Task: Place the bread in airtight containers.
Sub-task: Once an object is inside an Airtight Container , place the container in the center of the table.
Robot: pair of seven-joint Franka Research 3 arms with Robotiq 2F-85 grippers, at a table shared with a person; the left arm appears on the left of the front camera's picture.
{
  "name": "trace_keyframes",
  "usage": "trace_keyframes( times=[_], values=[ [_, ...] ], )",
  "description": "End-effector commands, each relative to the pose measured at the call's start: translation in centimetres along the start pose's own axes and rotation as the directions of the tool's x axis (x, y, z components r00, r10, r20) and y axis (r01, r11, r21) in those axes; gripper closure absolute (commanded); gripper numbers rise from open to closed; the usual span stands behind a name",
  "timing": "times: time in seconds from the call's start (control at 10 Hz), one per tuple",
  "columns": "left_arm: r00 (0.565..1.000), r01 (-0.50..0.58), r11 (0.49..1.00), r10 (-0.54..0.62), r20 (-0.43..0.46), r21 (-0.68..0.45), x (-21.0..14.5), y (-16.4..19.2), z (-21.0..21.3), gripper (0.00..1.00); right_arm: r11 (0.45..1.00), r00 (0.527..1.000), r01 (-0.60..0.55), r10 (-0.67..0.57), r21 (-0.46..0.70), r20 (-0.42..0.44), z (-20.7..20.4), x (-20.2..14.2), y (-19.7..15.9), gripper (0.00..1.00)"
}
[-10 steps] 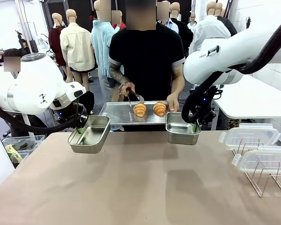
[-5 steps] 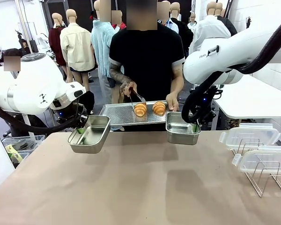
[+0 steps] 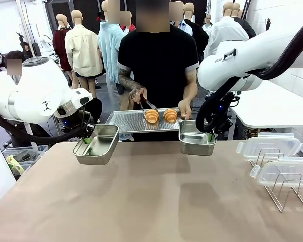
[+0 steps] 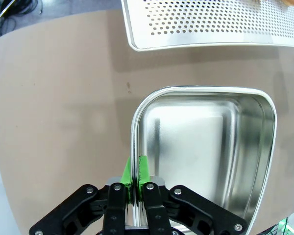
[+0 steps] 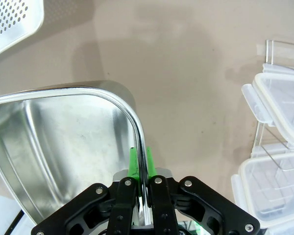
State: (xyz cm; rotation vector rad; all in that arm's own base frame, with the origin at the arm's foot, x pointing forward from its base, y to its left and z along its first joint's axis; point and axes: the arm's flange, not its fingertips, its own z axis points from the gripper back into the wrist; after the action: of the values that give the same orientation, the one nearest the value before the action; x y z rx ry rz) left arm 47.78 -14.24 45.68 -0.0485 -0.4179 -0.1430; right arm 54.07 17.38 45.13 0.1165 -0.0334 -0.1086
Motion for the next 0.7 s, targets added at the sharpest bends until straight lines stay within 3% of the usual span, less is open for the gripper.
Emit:
trace_keyframes(
  times=[0.0,0.6],
  values=[
    [1.0,0.005,1.0,-0.005,0.012,-0.005,0.16,0.26,0.18,1.0,1.0,1.0,-0.006,0.006,0.012,0.017,0.07,-0.32,-0.09,1.0],
    [1.0,0.005,1.0,-0.005,0.012,-0.005,0.16,0.26,0.18,1.0,1.0,1.0,-0.006,0.006,0.012,0.017,0.07,-0.32,-0.09,1.0]
  ],
)
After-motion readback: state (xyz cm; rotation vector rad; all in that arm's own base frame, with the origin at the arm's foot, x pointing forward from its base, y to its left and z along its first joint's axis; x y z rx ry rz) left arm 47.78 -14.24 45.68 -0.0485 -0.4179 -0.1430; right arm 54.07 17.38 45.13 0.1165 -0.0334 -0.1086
